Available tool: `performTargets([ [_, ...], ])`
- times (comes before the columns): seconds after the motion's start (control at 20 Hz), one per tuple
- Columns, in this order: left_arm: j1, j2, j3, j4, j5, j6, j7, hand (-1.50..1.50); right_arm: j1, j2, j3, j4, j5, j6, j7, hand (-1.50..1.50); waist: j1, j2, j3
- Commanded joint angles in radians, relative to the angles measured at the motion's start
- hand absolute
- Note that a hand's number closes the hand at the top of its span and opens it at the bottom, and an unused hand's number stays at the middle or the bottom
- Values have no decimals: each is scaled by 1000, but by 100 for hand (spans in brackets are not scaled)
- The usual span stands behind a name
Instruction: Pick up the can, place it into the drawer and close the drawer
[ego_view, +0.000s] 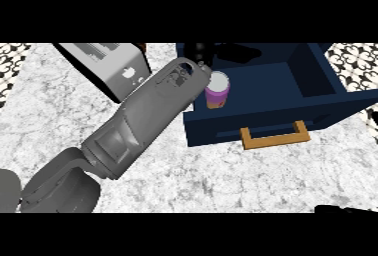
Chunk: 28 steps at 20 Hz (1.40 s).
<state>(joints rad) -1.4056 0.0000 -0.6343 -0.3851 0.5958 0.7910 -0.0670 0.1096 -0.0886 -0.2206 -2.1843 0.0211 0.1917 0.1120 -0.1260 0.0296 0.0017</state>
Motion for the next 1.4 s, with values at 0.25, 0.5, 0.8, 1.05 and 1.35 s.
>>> performTargets([
  [0.25, -26, 0, 29, -20, 80, 9, -34, -150, -41, -86, 50, -39, 209, 9, -75, -150, 19, -1, 0],
  [0.5, -45, 0, 37, -33, 114, 33, -60, -150, -82, -130, 92, -21, 348, 1, -92, -150, 36, -5, -1],
  [0.8, -36, 0, 38, -39, 118, 39, -88, -150, -146, -166, 193, 116, 623, -61, -134, -150, 89, -11, -1],
  [1.05, -63, 0, 7, -72, 113, 72, 5, -150, -106, -189, 264, 195, 795, -112, -181, -150, 104, -23, 0],
  [1.35, -53, 49, 35, -118, 90, 45, 19, -150, -207, -179, 324, 406, 995, -180, -116, -150, 147, -30, -2],
])
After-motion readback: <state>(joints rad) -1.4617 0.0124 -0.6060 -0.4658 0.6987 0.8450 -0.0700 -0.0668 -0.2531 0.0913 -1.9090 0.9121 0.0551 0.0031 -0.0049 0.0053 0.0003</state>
